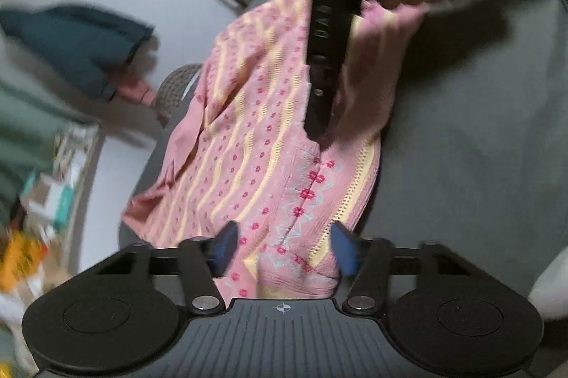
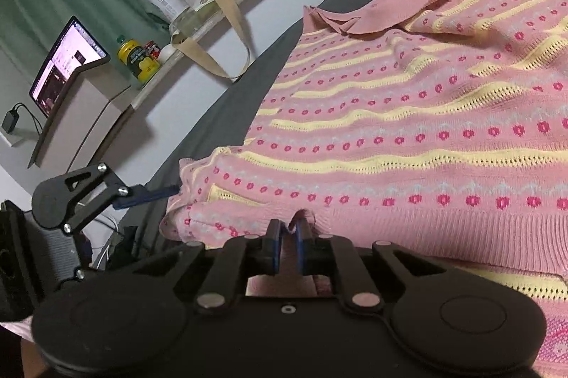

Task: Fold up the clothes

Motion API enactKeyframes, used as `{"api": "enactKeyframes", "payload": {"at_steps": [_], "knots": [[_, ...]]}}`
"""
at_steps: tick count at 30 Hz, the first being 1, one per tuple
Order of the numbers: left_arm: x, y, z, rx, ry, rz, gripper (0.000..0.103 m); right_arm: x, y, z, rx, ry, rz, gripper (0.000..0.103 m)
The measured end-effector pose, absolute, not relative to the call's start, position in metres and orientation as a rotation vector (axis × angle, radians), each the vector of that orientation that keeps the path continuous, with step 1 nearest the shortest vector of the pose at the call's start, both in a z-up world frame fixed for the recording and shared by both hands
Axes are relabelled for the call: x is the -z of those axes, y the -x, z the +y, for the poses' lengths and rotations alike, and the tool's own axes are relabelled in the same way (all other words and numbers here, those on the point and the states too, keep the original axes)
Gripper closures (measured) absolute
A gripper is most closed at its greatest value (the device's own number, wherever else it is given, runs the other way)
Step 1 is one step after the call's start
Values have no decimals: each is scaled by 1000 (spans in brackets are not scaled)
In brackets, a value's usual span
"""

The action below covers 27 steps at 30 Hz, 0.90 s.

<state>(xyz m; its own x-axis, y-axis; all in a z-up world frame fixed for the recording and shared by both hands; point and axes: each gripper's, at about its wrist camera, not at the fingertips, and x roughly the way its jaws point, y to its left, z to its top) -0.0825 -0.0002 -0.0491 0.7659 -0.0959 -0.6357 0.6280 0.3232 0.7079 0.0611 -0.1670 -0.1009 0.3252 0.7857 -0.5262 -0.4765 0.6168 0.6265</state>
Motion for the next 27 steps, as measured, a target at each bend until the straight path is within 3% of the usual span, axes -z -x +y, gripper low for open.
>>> {"api": "enactKeyframes", "payload": {"at_steps": [7,11,13,22,24,25,27], "knots": [[68,86,-19,568,-1372,571,61,91,-53,-160,-891,-279,888,87],[66,82,-19,564,-1330,615,81,80,-43,-153,-929,-95,831,65],[65,82,-18,562,-1312,632,86,80,-41,-152,-939,-35,814,65],[50,91,-3,552,-1162,632,89,95,-41,-153,-1020,-106,826,66],[46,91,0,551,-1131,625,89,93,-40,-152,-1051,-111,817,75],[44,92,1,549,-1123,627,89,91,-38,-151,-1059,-94,810,85],[43,95,4,549,-1114,630,89,86,-34,-148,-1079,-51,803,92]]}}
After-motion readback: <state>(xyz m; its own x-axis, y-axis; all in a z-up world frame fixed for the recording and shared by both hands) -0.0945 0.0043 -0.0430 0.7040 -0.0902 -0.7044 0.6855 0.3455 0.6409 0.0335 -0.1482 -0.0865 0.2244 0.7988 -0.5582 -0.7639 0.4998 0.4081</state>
